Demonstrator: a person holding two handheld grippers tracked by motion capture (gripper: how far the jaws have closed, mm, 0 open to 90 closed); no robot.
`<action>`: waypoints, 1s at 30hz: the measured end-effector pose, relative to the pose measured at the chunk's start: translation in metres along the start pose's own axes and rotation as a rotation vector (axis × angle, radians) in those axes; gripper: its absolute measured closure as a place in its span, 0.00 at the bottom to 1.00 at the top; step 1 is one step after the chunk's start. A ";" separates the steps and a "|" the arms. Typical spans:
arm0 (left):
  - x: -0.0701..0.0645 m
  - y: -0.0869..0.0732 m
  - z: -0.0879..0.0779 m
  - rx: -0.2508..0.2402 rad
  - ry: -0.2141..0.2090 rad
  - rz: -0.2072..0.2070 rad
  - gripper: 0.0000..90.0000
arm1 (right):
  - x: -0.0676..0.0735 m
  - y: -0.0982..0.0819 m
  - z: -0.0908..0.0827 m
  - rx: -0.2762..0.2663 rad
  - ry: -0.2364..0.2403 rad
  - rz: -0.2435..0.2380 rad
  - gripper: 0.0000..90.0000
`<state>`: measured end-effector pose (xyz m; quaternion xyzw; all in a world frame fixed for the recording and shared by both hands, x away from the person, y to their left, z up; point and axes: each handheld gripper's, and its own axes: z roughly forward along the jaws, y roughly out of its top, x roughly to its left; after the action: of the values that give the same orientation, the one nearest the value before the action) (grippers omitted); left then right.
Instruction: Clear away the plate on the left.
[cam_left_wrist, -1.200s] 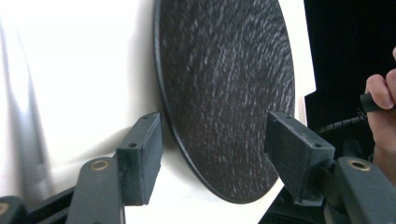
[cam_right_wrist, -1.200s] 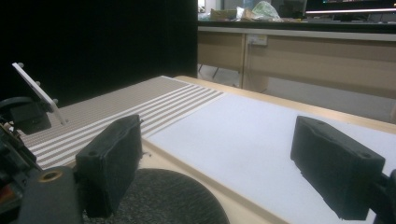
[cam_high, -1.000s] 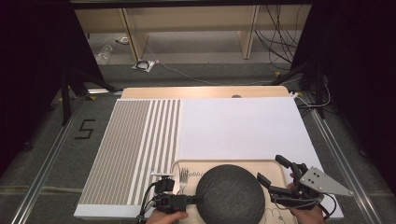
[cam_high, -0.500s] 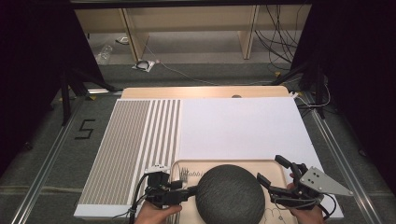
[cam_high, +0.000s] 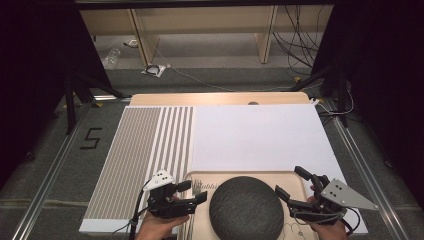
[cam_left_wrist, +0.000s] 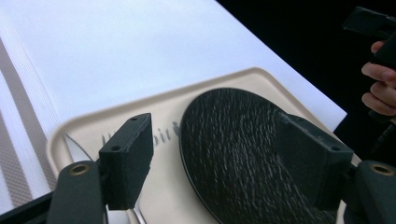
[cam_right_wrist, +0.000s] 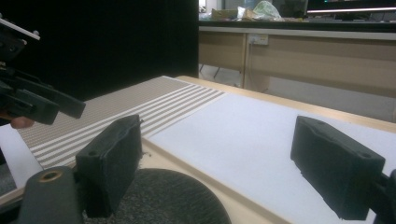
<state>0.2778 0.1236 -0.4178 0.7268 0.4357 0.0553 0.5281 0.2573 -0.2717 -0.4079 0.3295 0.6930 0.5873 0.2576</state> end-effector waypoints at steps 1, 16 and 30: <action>0.001 0.000 -0.001 -0.009 0.002 0.008 0.30 | 0.000 0.000 0.000 0.000 0.000 0.000 0.19; 0.011 0.005 -0.015 -0.110 0.045 0.139 0.28 | 0.000 0.000 -0.001 0.003 -0.002 0.002 0.19; 0.019 0.005 -0.021 -0.145 0.057 0.177 0.27 | -0.001 -0.001 0.000 0.000 0.000 0.013 0.19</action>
<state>0.2805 0.1516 -0.4112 0.7204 0.3795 0.1539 0.5597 0.2577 -0.2730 -0.4088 0.3340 0.6907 0.5891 0.2536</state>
